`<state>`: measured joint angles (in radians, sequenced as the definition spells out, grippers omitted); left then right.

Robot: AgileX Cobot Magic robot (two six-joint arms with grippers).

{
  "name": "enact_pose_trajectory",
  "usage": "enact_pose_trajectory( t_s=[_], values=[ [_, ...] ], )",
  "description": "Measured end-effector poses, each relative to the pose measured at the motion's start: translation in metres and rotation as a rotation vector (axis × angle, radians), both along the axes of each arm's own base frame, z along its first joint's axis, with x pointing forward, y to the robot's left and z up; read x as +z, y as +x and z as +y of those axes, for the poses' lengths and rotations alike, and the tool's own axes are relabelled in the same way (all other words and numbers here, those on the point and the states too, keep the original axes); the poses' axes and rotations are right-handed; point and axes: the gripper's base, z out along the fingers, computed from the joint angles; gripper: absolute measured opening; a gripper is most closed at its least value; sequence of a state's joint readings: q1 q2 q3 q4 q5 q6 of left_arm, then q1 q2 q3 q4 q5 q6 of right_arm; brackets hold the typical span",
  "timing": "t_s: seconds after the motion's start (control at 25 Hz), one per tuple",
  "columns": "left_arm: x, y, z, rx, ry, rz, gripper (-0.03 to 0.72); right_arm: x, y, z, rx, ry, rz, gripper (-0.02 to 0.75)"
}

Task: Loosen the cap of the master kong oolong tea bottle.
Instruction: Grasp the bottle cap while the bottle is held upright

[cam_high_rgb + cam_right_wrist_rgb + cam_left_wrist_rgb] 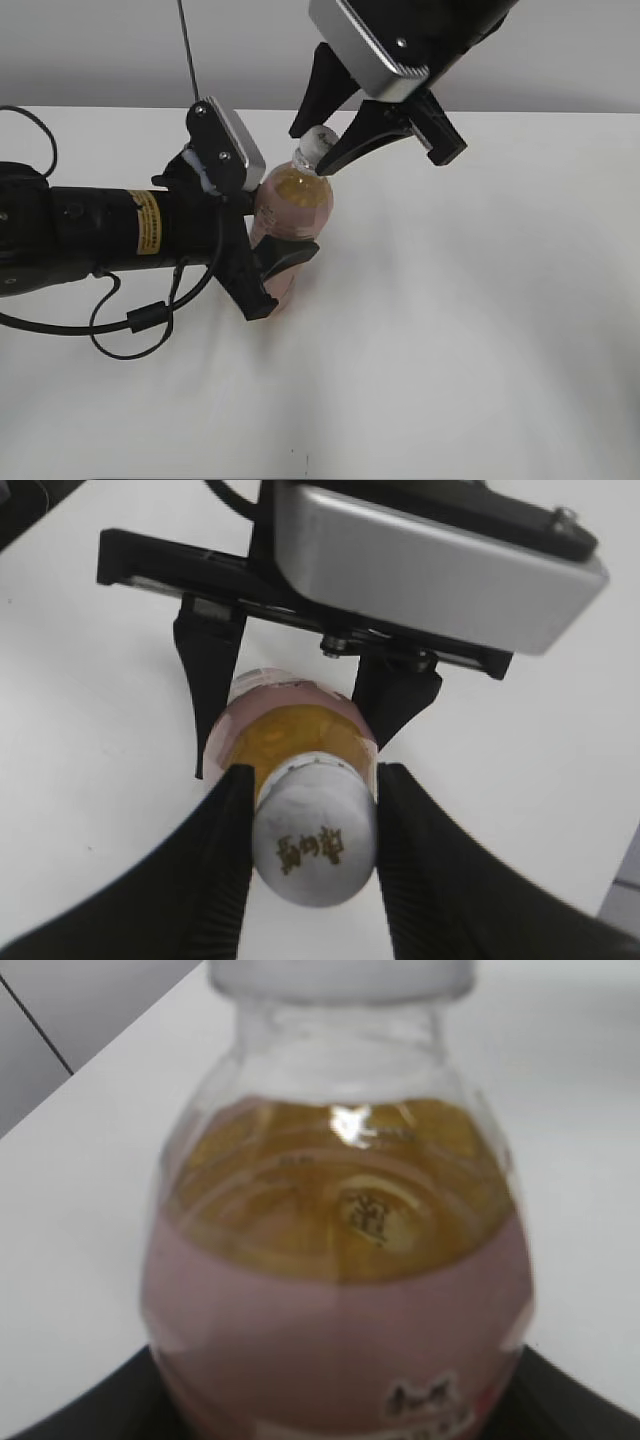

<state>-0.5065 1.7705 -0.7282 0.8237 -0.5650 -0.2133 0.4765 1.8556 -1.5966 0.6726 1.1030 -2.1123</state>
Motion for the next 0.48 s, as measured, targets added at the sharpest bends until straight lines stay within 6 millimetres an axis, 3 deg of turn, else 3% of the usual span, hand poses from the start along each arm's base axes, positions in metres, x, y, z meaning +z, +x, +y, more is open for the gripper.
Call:
enact_pose_trajectory(
  t_s=[0.16,0.48],
  values=[
    [0.0000,0.0006,0.0006,0.009,-0.005,0.006,0.409,0.0001,0.0007,0.0001,0.149,-0.005,-0.135,0.283],
    [0.0005,0.0015,0.0009,0.029,-0.017,0.014,0.409,0.0017,0.0018,-0.0001,0.215,-0.009,-0.218,0.281]
  ],
)
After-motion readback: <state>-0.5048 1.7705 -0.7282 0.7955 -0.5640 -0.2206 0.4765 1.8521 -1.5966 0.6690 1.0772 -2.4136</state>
